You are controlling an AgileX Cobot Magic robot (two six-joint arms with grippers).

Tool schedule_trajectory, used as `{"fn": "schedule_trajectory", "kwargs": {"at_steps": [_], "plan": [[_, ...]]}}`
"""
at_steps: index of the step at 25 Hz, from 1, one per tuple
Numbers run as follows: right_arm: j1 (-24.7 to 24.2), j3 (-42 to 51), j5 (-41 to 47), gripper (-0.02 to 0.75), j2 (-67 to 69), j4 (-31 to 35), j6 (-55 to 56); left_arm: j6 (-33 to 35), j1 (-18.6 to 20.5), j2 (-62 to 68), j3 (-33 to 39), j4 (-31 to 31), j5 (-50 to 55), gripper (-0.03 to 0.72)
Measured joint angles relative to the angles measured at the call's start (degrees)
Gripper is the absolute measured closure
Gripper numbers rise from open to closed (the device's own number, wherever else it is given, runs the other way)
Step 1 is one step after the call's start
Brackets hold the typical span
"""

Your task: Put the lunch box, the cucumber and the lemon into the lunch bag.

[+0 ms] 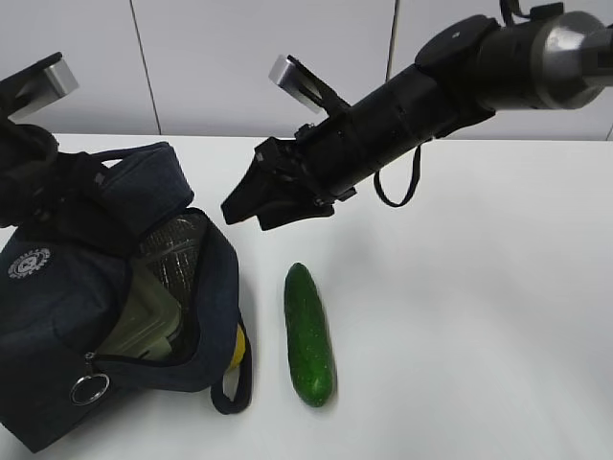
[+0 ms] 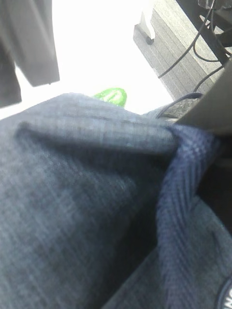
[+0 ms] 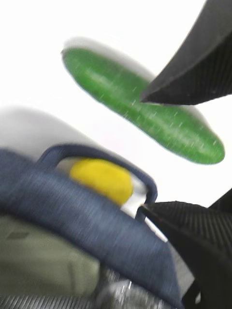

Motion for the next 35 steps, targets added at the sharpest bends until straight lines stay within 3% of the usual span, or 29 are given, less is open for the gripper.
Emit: {"fn": "schedule_trajectory", "kwargs": {"at_steps": [5, 10, 13, 21, 35], "plan": [[0.5, 0.0, 0.6, 0.270, -2.6, -16.2, 13.0, 0.1, 0.0, 0.0, 0.0, 1.8, 0.0, 0.696], [4.0, 0.0, -0.1, 0.270, -2.7, -31.9, 23.9, 0.1, 0.0, 0.0, 0.0, 2.6, 0.0, 0.696], [5.9, 0.0, -2.2, 0.269, -2.7, -36.9, 28.6, 0.2, 0.0, 0.0, 0.0, 3.1, 0.0, 0.696], [6.6, 0.0, -4.0, 0.270, 1.4, -38.0, 32.9, 0.2, 0.0, 0.0, 0.0, 4.1, 0.8, 0.696], [6.7, -0.1, -7.9, 0.281, 9.4, -33.0, 34.5, 0.2, 0.0, 0.0, 0.0, 4.7, 1.0, 0.697]]}}
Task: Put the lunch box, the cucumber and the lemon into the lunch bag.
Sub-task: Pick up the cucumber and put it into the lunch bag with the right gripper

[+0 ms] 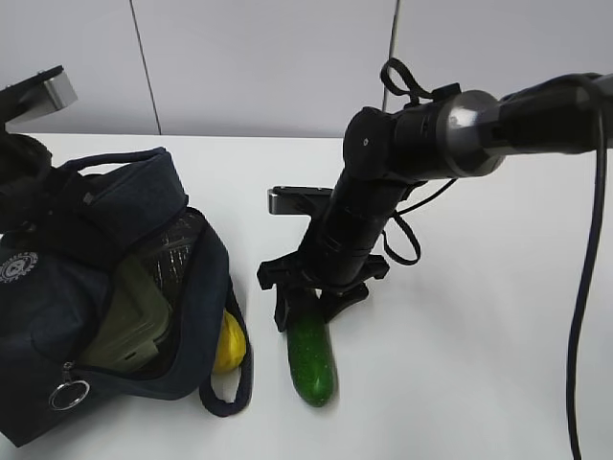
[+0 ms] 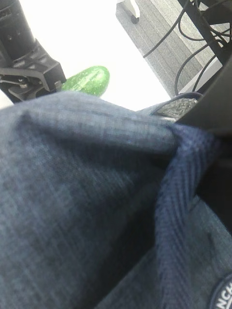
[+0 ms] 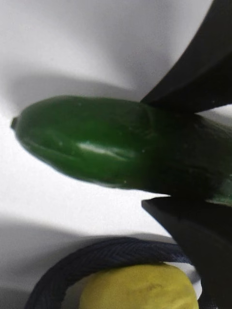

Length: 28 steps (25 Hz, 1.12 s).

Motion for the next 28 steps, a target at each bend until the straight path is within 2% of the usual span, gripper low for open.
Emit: {"fn": "schedule_trajectory", "kwargs": {"at_steps": [3, 6, 12, 14, 20, 22, 28], "plan": [[0.0, -0.2, 0.0, 0.362, 0.1, 0.2, 0.0, 0.0, 0.0, 0.0, 0.0, 0.2, 0.1, 0.697], [0.0, -1.5, 0.6, 0.411, 0.1, 0.2, 0.0, 0.0, 0.0, 0.0, 0.0, 0.6, 0.2, 0.697], [-0.4, -4.2, 3.3, 0.423, -3.9, 2.4, -4.0, 0.0, 0.0, 0.0, 0.0, 1.3, 0.5, 0.697], [-1.1, -4.4, 5.4, 0.423, -5.9, 6.5, -7.5, 0.0, 0.0, 0.0, 0.0, 1.4, 0.5, 0.697], [-2.3, -4.4, 12.4, 0.426, -6.6, 25.6, -19.5, 0.0, 0.0, 0.0, 0.0, 1.4, 0.7, 0.697], [-2.3, -4.4, 13.8, 0.426, -6.5, 29.8, -21.6, 0.0, 0.0, 0.0, 0.0, 1.4, 0.9, 0.697], [-1.3, -4.4, 16.3, 0.426, -5.1, 34.2, -22.8, 0.0, 0.0, 0.0, 0.0, 0.6, 1.2, 0.697]]}}
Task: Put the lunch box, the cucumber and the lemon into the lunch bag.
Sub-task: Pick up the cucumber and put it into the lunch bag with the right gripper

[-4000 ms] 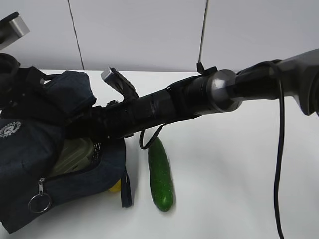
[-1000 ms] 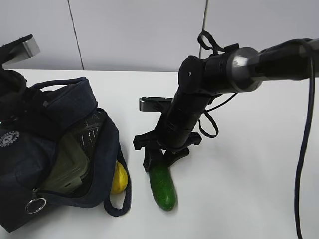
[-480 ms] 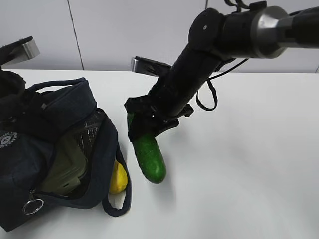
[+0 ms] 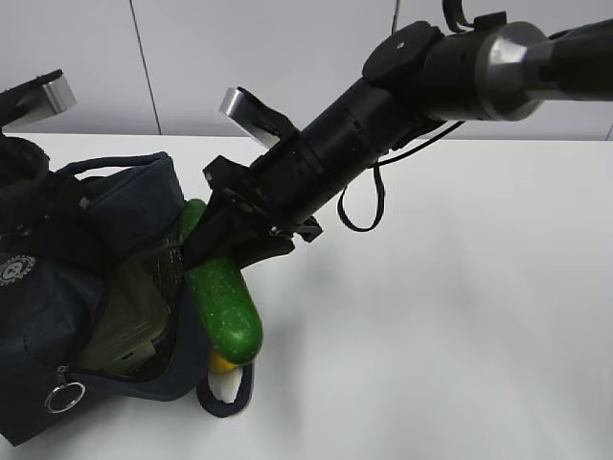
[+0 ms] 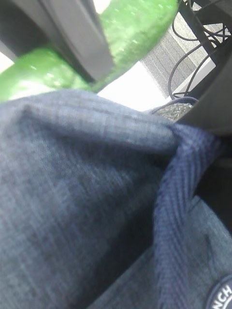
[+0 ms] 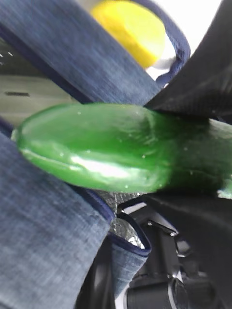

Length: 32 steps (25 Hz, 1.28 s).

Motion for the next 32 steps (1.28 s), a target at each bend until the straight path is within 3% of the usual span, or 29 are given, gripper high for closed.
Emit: {"fn": "schedule_trajectory", "kwargs": {"at_steps": [3, 9, 19, 25, 32], "plan": [[1.4, 0.0, 0.0, 0.426, 1.9, 1.8, -0.9, 0.0, 0.0, 0.0, 0.0, -0.1, 0.1, 0.697], [3.4, 0.0, -4.5, 0.428, 5.4, 12.1, -9.1, 0.0, 0.0, 0.0, 0.0, -0.2, 0.4, 0.697], [3.4, 0.0, -10.6, 0.411, 8.1, 26.0, -21.1, 0.0, 0.0, 0.0, -0.1, -0.3, 0.5, 0.697], [3.4, 0.0, -10.5, 0.274, 9.2, 28.3, -23.3, 0.0, 0.0, 0.0, -0.1, -0.3, 0.9, 0.697], [3.4, 0.0, -8.7, 0.245, 9.2, 28.7, -23.5, 0.0, 0.0, 0.0, -0.1, -0.3, 1.5, 0.697]]}}
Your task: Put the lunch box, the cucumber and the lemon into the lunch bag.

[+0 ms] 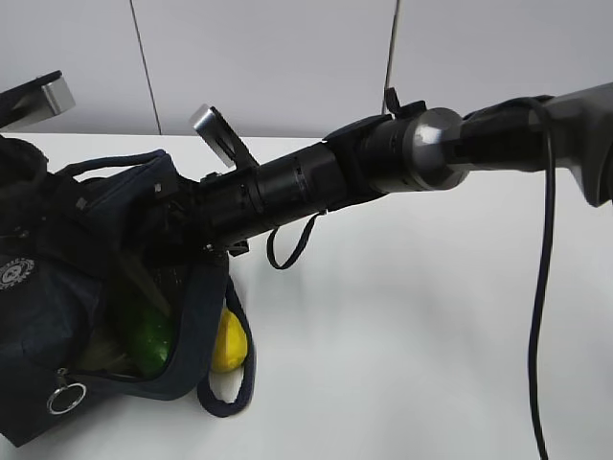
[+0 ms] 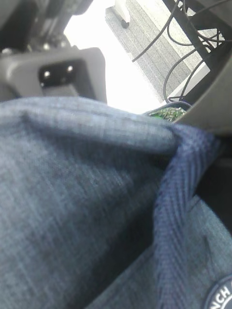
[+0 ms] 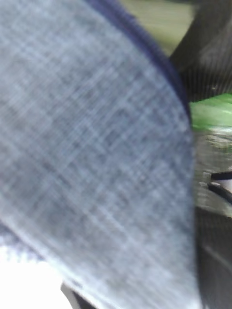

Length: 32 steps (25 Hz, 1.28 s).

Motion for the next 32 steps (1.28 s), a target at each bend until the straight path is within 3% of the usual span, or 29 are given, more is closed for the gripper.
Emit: {"fn": "schedule_trajectory", "kwargs": {"at_steps": [6, 12, 17, 25, 32], "plan": [[-2.7, 0.0, 6.3, 0.252, 0.0, -2.9, 2.0, 0.0, 0.0, 0.0, 0.0, 0.0, 0.9, 0.697], [-6.7, 0.0, 8.0, 0.260, -3.5, -16.4, 6.4, 0.0, 0.0, 0.0, 0.0, 0.3, 1.2, 0.697], [-7.3, 0.0, 8.9, 0.261, -8.6, -30.6, 9.7, 0.0, 0.0, 0.0, 0.0, 1.8, 1.3, 0.697], [-4.4, 0.0, 9.0, 0.262, -9.4, -41.8, 12.7, 0.0, 3.4, 0.0, 0.0, 2.0, 1.5, 0.697], [1.6, 0.0, 1.9, 0.262, -9.4, -49.7, 18.2, 0.0, 4.2, 0.0, 0.0, 2.3, 1.7, 0.697]]}}
